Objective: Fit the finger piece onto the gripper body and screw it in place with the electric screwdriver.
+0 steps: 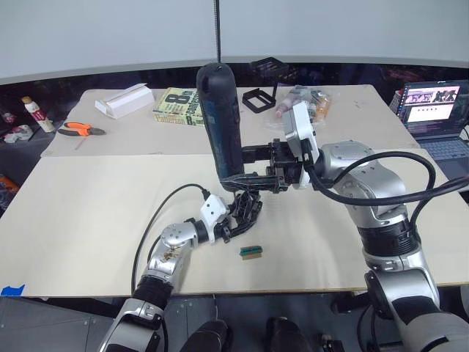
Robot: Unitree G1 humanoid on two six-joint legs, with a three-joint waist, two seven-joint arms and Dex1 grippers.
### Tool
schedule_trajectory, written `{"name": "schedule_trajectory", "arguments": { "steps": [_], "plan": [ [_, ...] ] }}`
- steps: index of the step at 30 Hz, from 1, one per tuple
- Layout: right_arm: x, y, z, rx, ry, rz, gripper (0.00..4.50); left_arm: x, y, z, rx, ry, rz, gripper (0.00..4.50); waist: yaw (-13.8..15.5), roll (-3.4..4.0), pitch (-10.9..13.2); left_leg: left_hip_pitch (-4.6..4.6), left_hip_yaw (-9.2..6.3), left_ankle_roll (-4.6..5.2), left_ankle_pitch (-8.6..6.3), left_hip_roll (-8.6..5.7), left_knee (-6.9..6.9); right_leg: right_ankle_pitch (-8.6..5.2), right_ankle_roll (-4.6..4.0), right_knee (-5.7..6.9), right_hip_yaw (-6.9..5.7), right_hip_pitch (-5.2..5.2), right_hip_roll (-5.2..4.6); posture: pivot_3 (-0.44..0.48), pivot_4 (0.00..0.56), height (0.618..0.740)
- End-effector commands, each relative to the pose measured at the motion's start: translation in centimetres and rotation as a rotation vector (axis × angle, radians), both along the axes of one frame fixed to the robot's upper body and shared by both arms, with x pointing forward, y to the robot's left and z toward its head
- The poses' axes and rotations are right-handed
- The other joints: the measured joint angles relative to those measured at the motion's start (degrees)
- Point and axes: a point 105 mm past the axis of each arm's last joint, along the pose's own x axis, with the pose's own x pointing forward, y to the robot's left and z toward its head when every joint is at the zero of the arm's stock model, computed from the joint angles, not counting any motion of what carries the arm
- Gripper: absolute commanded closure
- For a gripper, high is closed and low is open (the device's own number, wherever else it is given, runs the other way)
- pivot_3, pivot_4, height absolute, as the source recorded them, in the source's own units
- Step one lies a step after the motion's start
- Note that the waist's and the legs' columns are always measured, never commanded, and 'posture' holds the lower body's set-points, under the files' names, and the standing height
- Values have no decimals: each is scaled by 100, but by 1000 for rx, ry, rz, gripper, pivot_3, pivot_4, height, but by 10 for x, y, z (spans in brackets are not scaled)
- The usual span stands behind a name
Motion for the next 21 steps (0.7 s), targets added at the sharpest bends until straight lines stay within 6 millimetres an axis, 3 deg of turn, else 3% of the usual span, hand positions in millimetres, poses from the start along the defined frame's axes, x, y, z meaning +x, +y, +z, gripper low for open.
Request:
{"name": "schedule_trajectory", "arguments": {
  "steps": [1,21],
  "plan": [
    [-10,1,14,41,-77,32,2637,-4,-5,-2,0,6,-17,2179,0,0,0,0,0,0,0,0,0,0,0,0,0,0,0,0,150,740],
    [-9,3,10,46,-62,20,2637,-5,-5,-3,-3,8,-15,2179,-5,0,0,0,0,0,0,0,0,0,0,0,0,0,1,0,150,740]
  ]
}}
